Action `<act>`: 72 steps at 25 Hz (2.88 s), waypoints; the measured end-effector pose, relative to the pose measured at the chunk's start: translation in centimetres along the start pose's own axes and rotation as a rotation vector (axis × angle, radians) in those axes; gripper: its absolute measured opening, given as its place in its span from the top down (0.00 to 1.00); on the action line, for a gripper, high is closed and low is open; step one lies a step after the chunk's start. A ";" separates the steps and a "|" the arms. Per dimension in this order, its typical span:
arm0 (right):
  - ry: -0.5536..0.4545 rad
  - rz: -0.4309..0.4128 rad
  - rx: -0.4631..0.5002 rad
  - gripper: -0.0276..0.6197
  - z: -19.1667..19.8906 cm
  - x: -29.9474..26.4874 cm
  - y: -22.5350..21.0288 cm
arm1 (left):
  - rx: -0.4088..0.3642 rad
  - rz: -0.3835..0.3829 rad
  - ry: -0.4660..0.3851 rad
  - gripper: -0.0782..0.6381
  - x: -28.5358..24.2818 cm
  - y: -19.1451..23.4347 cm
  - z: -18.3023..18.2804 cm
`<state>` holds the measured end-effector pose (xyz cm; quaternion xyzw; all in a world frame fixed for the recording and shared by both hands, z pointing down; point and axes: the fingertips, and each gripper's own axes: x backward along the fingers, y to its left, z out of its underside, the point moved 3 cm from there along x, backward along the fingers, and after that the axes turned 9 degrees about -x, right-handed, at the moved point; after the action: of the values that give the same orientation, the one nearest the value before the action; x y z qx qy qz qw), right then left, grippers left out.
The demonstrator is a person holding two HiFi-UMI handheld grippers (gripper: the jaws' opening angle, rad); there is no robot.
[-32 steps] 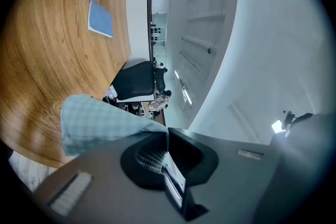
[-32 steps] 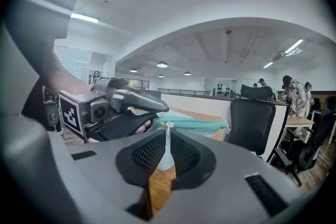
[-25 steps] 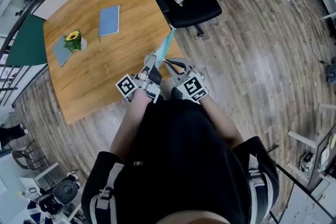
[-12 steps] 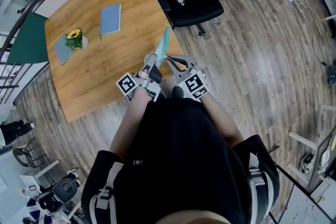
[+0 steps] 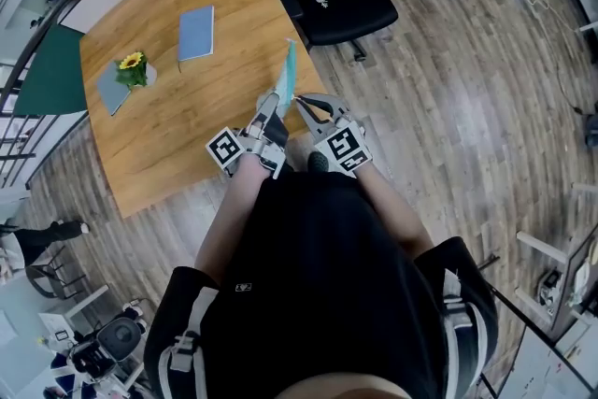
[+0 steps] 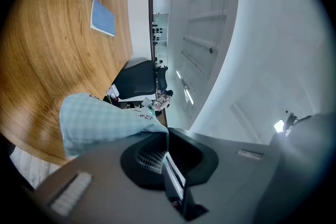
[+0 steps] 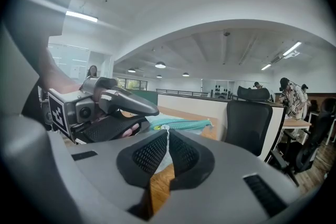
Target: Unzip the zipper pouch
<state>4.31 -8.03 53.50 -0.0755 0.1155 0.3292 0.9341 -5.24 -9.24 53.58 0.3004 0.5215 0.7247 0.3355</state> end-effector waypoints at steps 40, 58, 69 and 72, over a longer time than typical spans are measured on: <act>0.073 0.076 -0.027 0.95 0.5 -1.3 -1.6 | 0.006 -0.023 0.028 0.88 0.0 0.6 0.1; 0.089 0.085 -0.070 0.95 0.2 -2.5 -2.7 | -0.008 -0.018 0.049 0.88 0.2 0.4 -0.4; 0.076 0.086 -0.101 0.95 -0.3 -3.1 -3.5 | -0.014 -0.008 0.038 0.88 0.2 0.3 -0.7; 0.074 0.096 -0.105 0.95 -0.4 -3.1 -3.9 | -0.008 0.001 0.037 0.88 0.1 0.3 -0.7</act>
<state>4.34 -12.98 54.20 -0.1311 0.1361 0.3763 0.9070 -5.91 -9.62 53.66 0.2856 0.5245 0.7324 0.3269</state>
